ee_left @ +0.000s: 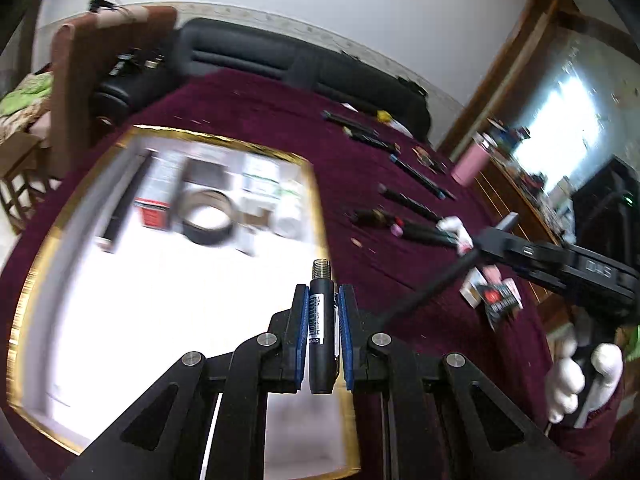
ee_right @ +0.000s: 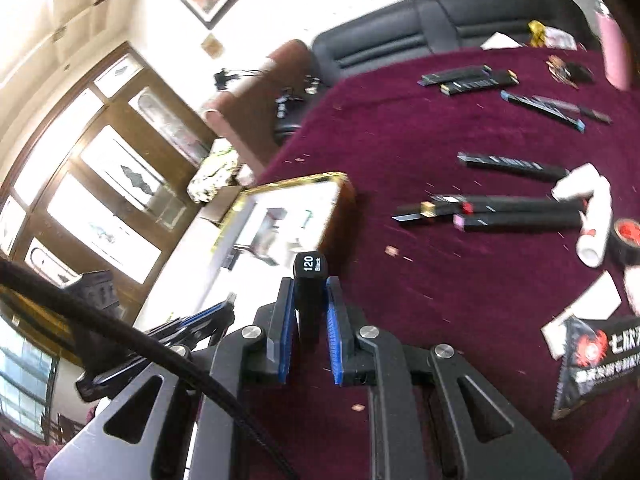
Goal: Organize objects
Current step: 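Carry both black markers into the white tray and open both grippers, then move both grippers back over the clutter on the table, then grasp the clear ballpoint pen with the left gripper, then grasp a red-capped black marker with the right gripper while the left gripper holds the pen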
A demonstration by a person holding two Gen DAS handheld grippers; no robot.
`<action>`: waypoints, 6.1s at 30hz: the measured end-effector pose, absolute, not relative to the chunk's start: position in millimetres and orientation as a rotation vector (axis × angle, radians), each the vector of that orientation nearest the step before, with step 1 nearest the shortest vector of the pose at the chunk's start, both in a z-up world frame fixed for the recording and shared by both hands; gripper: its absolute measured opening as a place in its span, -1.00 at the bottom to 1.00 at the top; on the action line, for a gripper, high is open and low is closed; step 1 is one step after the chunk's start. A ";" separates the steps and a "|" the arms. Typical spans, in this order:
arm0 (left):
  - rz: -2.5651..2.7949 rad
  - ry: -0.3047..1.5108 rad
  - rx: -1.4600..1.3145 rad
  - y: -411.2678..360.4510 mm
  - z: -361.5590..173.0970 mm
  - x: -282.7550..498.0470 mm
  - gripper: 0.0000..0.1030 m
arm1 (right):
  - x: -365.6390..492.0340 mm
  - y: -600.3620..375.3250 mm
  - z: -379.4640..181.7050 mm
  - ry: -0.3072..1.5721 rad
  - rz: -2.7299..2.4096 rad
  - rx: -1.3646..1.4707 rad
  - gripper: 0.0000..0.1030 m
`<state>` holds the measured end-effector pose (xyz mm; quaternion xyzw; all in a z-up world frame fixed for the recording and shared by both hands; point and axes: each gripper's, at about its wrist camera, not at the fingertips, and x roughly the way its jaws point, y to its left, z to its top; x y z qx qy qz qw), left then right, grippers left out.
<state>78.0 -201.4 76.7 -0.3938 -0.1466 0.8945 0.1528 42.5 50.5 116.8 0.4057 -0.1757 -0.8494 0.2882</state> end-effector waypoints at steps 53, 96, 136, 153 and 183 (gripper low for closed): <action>2.606 -0.430 -1.201 -228.9 55.6 19.4 -0.17 | 100.6 137.6 121.7 -0.841 -2.621 0.865 1.00; 1.880 0.139 -1.530 61.6 17.5 -75.0 -0.17 | 123.9 242.2 34.9 -0.993 -2.651 0.934 0.99; 2.072 0.518 -1.303 47.9 16.9 8.8 -0.90 | 126.8 241.8 32.5 -1.002 -2.697 0.971 0.99; 2.166 -0.008 -1.426 -50.7 14.7 36.0 -0.89 | 47.8 182.4 65.3 -0.967 -2.336 1.169 0.20; 2.234 0.014 -1.315 -48.1 12.7 46.0 -0.88 | -17.5 120.6 24.9 -0.080 -2.729 1.717 -0.09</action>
